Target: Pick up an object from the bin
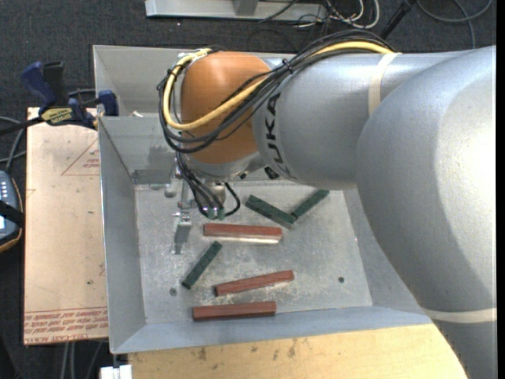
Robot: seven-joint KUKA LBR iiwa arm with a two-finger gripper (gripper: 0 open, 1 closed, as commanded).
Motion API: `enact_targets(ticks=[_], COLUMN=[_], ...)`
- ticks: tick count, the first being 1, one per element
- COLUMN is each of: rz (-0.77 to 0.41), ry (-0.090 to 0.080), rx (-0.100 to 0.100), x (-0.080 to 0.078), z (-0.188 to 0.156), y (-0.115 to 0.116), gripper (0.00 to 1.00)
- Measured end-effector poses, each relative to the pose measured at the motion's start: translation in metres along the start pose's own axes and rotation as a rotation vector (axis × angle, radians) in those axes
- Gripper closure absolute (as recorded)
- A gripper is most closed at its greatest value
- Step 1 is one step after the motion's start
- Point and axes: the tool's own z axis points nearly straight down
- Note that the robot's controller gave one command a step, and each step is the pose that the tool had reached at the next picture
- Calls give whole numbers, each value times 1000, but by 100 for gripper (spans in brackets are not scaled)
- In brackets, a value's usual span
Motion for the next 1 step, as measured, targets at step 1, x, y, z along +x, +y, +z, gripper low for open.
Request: enact_targets(ticks=[1], rz=[0], ry=[0], rx=[0], x=[0], z=[0], y=[0], gripper=[0])
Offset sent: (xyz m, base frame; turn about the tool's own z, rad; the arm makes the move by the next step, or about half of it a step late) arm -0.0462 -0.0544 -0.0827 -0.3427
